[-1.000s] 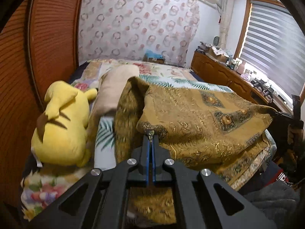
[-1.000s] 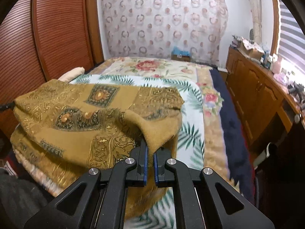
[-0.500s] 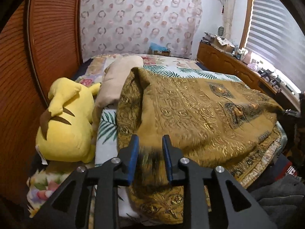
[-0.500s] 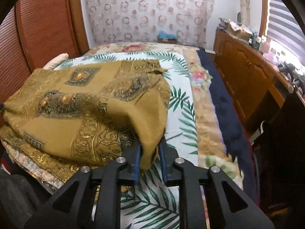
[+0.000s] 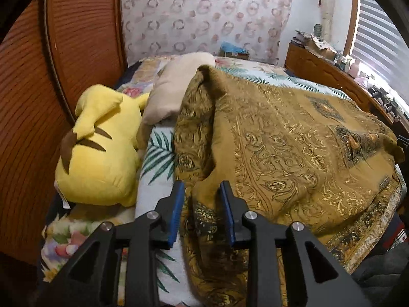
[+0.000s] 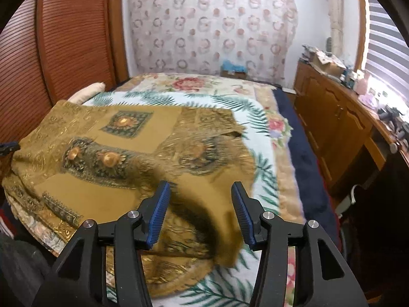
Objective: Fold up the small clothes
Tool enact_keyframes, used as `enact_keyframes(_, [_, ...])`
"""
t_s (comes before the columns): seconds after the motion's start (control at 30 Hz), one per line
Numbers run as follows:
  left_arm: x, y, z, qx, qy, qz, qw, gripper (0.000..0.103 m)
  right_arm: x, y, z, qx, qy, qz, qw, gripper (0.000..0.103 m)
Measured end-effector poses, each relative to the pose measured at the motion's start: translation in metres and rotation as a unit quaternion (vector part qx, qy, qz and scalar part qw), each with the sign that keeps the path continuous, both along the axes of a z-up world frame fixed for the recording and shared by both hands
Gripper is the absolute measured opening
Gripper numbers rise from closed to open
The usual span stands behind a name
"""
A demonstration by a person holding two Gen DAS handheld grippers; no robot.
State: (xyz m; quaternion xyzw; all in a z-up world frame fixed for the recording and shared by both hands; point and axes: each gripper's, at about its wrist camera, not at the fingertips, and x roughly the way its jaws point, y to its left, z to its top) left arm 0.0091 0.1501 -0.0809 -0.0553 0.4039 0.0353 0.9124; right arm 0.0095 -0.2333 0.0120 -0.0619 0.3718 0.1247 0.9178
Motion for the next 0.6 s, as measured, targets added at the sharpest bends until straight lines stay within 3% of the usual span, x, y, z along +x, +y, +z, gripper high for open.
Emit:
enact_keyframes(0.27, [0.004,0.003,-0.017,-0.002,0.018,0.005,0.9998,0.029,0.01,0.028,-0.019,-0.005,0.015,0.027,1.0,0.051])
enact_keyframes(0.43, [0.005,0.008,-0.022,0.0,0.024,0.008,0.9997,0.034,0.013,0.039,-0.03,0.0,0.023,0.034,0.999,0.071])
enact_keyframes(0.6, [0.005,0.012,-0.024,-0.005,0.02,0.011,0.9997,0.036,0.014,0.051,-0.041,-0.011,0.032,0.041,0.999,0.072])
